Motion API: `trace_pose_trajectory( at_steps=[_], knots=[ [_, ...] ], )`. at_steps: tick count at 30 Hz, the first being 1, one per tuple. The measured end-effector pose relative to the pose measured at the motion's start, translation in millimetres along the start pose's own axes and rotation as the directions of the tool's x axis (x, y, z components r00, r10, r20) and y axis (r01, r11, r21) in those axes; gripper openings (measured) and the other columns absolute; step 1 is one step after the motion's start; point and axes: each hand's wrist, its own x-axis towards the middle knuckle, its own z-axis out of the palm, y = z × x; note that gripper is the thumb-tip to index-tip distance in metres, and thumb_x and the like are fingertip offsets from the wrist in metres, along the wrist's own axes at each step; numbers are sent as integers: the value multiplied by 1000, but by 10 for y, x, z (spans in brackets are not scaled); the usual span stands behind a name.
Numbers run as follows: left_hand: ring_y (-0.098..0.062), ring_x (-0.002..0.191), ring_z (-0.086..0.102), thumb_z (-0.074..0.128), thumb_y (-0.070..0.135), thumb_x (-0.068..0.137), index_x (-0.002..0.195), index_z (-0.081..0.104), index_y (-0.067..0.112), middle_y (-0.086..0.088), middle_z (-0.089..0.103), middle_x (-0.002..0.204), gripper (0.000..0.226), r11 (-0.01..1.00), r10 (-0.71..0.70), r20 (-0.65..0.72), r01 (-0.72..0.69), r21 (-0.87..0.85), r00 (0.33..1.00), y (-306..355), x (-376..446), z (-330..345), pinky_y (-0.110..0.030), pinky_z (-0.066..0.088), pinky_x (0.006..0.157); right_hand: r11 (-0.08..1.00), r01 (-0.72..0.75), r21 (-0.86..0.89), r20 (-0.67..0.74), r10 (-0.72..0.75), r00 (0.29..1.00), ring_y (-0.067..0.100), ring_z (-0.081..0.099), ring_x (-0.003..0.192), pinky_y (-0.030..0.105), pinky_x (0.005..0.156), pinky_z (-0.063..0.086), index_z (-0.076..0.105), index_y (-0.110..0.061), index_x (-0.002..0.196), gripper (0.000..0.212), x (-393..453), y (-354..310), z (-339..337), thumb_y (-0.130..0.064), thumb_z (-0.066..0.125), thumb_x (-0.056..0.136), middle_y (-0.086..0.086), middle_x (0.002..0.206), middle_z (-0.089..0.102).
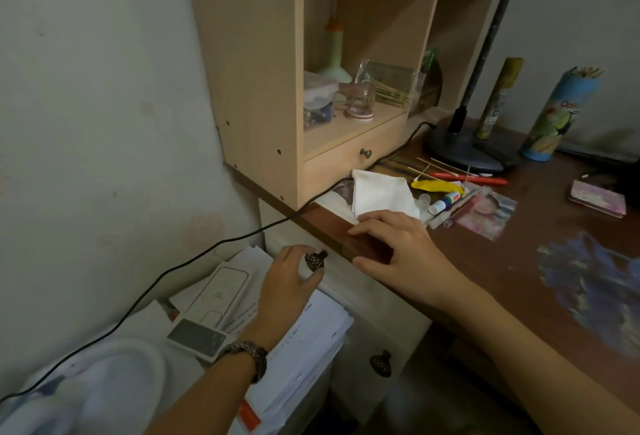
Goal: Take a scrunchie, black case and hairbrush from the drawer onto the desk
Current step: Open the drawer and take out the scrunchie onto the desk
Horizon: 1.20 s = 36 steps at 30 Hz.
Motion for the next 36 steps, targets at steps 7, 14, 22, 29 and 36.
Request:
trace_pose_trajectory(
  at_steps=[7,14,22,29,36],
  knots=[
    [-13,103,58,71,21,81,109,62,16,0,62,112,30,963,-129,-3,124,-238,992,-31,53,105,-27,50,85,1000,-4,-2,-9,4,1000,9,39,124,25,99,25,55,-33,122,42,5,-2,15,-46,52,82,-8,132,49],
    [-8,99,57,72,16,80,98,62,17,1,62,106,20,900,-206,4,192,-393,978,-28,60,120,-7,47,69,1000,-3,-4,-22,3,1000,9,40,122,27,100,29,56,-32,122,44,12,2,29,-47,50,81,-8,131,50],
    [-9,98,57,71,11,80,92,60,25,-1,61,104,21,881,-209,-35,173,-440,977,-92,-75,70,-20,52,78,1000,21,0,-51,-21,998,9,42,122,27,99,28,57,-30,121,41,1,12,38,-44,55,83,-6,129,52],
    [7,96,57,71,11,80,95,60,24,5,62,106,23,864,-237,-68,178,-470,969,-136,-270,-45,-16,52,74,999,38,22,-50,-37,998,7,40,120,25,95,25,55,-32,122,36,-4,33,33,-39,60,86,-8,129,51],
    [6,98,57,72,13,80,102,62,18,3,65,106,24,887,-231,-109,164,-431,967,-257,-441,-148,-23,54,81,999,30,12,-31,-30,999,8,39,121,26,96,24,53,-34,124,39,-7,40,20,-41,59,86,-9,132,49]
  ],
)
